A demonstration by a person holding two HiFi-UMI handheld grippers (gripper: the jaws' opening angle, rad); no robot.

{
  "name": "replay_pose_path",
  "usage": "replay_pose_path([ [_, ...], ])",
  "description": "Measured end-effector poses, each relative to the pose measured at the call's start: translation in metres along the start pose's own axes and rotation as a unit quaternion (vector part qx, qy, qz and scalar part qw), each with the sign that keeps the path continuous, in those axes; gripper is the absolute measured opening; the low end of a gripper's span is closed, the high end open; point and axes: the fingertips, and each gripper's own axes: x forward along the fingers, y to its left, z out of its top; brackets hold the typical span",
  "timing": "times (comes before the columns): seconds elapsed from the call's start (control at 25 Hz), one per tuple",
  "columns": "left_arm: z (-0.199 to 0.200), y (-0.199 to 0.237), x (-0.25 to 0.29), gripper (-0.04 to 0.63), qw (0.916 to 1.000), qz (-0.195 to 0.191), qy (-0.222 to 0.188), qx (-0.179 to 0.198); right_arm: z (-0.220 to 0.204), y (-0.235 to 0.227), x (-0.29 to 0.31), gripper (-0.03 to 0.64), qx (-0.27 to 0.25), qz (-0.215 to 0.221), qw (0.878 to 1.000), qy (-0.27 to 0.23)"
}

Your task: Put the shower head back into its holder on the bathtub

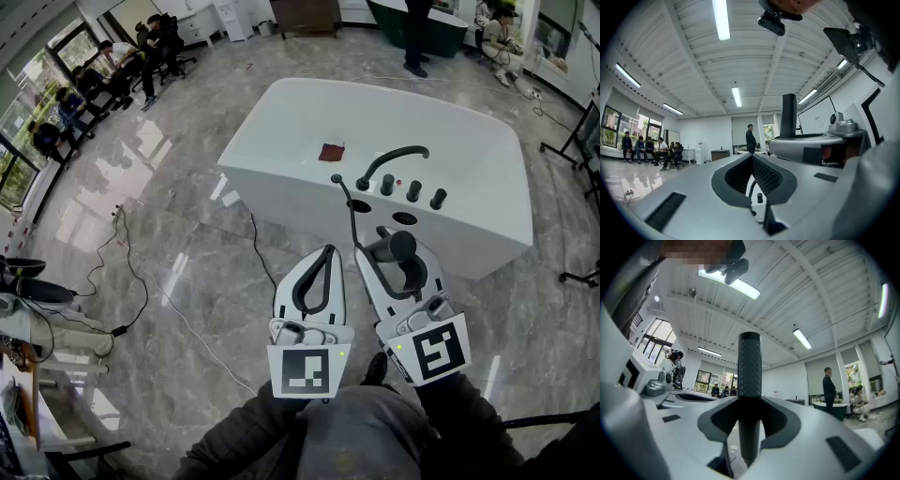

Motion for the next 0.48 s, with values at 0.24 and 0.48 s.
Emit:
replay_pose_path([
  [0.24,-0.001,-0.003,-0.001,0.003,1.0000,0.004,0.004,-0.008,0.001,-0.002,-0.003,0.137,0.000,0.000,1.000,-0.001],
  [0.48,0.000,-0.012,0.000,0.003,0.9999,0.007,0.010,-0.007,0.002,-0.007,-0.010,0.137,0.001,0.003,1.000,0.001],
])
